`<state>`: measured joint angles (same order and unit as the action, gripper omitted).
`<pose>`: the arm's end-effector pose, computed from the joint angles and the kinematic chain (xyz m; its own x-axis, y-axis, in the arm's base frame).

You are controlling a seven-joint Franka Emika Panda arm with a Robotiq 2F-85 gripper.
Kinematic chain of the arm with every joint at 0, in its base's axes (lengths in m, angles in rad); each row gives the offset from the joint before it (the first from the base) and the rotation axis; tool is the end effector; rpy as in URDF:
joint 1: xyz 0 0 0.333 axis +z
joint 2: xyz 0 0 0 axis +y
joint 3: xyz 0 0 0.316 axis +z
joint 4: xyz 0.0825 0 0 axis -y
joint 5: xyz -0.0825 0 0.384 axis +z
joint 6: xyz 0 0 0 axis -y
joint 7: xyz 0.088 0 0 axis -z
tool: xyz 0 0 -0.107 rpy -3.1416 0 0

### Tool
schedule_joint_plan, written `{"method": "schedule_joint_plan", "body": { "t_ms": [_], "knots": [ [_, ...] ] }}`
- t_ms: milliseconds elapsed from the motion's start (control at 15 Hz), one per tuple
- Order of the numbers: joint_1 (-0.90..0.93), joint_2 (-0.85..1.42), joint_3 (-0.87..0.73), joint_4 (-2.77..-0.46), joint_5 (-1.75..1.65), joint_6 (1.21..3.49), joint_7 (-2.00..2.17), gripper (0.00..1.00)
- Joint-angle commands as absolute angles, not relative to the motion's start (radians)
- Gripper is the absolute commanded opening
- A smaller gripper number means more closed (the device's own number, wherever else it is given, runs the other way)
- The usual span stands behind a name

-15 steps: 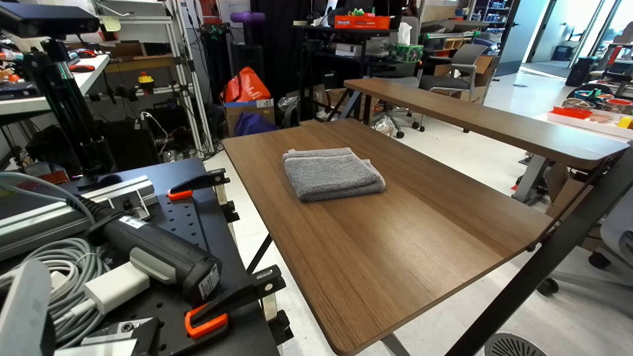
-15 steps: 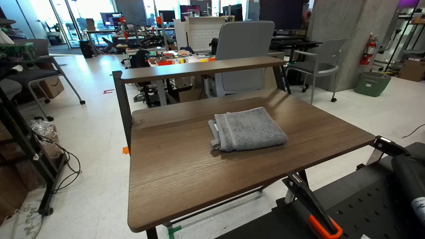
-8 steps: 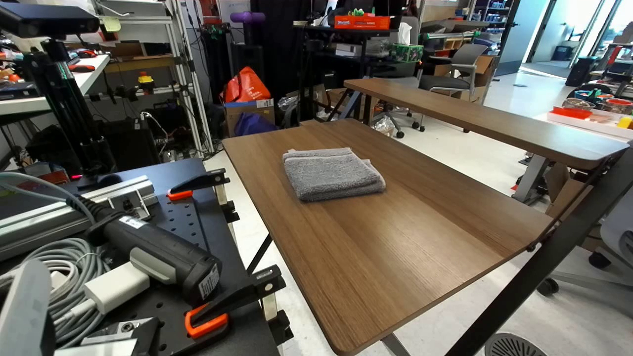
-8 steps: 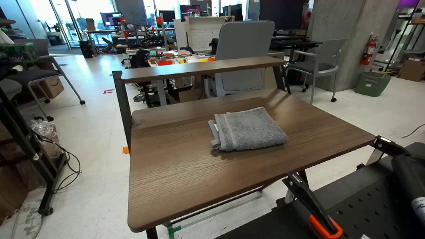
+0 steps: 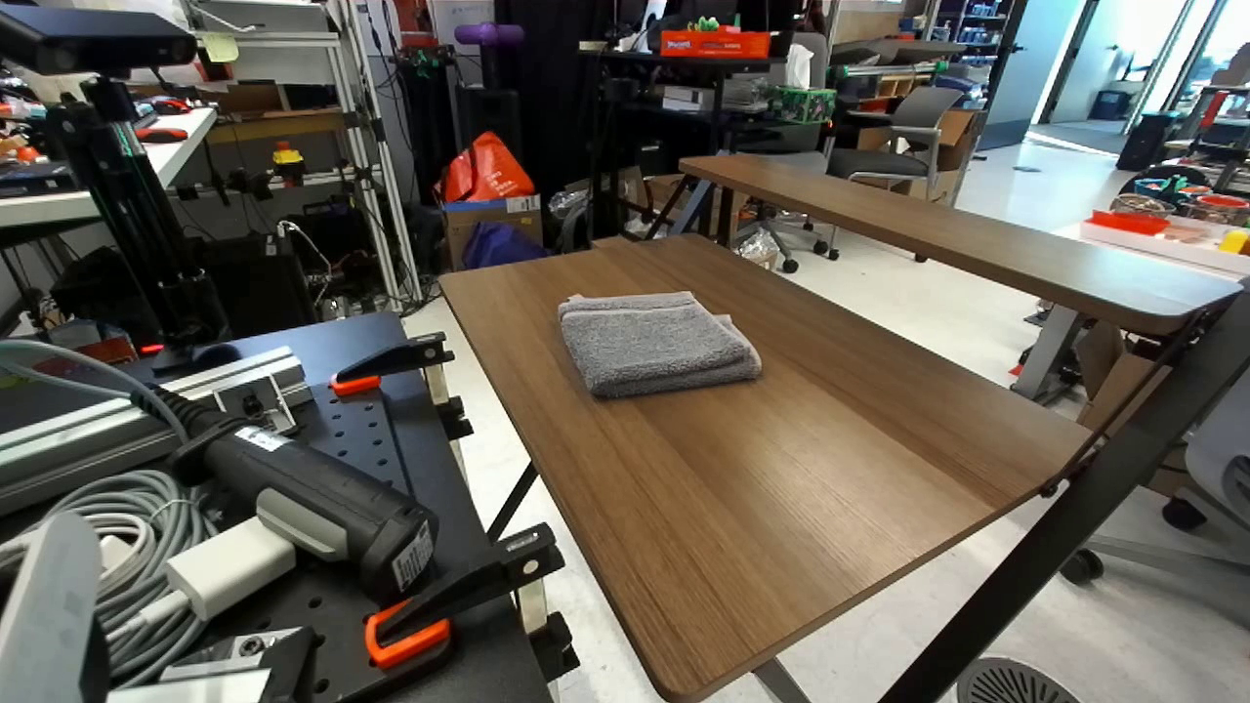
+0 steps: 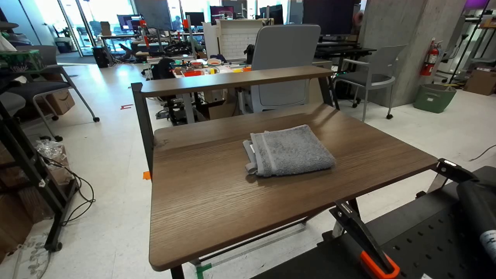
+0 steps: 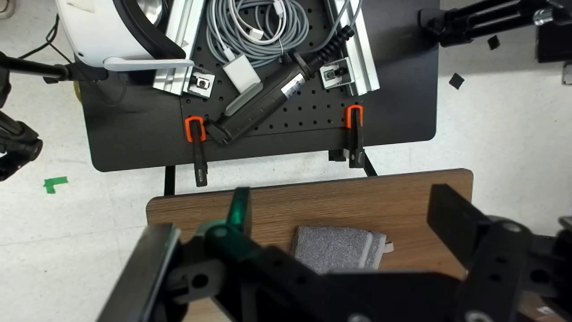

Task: Slide the grey towel on the table to the right.

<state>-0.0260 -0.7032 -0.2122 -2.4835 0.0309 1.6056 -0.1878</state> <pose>0.3119 -0.0801 0.5029 0.9886 0.0226 -0.1490 -0.0074 -0.9803 -0.1973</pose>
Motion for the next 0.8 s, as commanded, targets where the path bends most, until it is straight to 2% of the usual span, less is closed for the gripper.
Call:
{"method": "schedule_joint_plan", "body": {
  "t_ms": [0,733],
  "knots": [
    [-0.043,-0.600,-0.189,-2.449,0.083,1.676,-0.134,1.00],
    [-0.013,-0.094,-0.031,-2.283,0.134,2.055,0.121,1.00]
  ]
}}
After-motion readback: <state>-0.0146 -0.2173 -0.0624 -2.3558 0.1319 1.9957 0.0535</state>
